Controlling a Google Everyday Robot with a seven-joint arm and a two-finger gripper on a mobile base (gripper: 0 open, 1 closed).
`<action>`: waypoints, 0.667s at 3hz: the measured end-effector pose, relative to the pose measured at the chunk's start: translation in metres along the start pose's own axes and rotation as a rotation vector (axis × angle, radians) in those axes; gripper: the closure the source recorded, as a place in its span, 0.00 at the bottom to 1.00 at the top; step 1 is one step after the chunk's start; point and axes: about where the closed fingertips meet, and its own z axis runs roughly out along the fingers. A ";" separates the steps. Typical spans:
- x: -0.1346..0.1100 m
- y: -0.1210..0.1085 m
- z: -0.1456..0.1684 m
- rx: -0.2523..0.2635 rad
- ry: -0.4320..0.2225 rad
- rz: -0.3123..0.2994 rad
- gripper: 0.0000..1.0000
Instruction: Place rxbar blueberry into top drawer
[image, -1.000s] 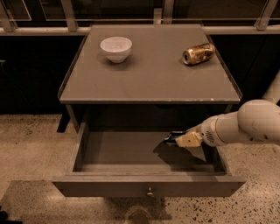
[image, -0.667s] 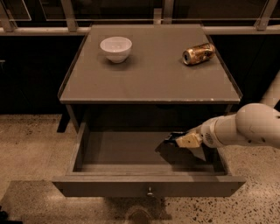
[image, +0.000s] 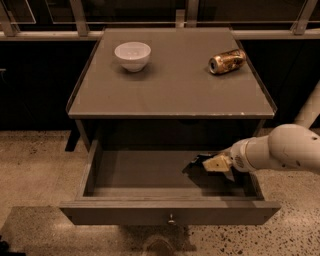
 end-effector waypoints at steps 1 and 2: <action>0.006 -0.003 0.005 -0.006 0.009 0.013 1.00; 0.006 -0.003 0.005 -0.006 0.009 0.013 0.81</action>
Offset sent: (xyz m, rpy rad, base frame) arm -0.0001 -0.0030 -0.0077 0.0055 0.0145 -0.0061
